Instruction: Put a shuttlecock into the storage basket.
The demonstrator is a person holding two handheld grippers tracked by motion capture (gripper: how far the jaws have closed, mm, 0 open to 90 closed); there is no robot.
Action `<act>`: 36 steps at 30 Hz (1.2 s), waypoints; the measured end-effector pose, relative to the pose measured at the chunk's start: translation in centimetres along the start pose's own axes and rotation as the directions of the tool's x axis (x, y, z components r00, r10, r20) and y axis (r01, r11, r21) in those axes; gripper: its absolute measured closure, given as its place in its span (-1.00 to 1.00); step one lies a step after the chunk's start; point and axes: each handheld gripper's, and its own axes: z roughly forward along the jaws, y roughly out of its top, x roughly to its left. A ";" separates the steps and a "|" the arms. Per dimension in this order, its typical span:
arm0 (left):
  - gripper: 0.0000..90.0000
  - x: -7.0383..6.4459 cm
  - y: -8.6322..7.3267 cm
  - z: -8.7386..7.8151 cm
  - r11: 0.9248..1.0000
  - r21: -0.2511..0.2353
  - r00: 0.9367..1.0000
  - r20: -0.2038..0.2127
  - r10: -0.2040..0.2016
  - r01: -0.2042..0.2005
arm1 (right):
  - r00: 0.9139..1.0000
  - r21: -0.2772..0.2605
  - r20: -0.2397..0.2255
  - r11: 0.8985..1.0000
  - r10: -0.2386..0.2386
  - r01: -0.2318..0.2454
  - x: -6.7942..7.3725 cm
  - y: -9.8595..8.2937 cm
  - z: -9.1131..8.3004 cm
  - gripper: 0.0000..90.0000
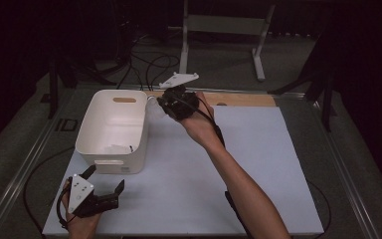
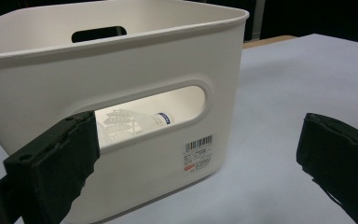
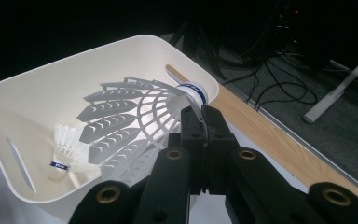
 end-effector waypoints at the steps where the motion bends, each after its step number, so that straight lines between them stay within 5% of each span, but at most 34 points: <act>1: -1.00 0.0 0.0 0.0 1.000 0.000 1.000 -0.001 0.001 -0.001 | 1.000 -0.002 -0.002 1.000 -0.001 0.001 0.0 0.0 0.0 0.98; 36: -1.00 0.1 0.0 0.0 1.000 -0.004 1.000 -0.005 -0.006 0.006 | 0.999 -0.014 -0.035 1.000 -0.011 0.011 1.3 0.5 1.0 0.98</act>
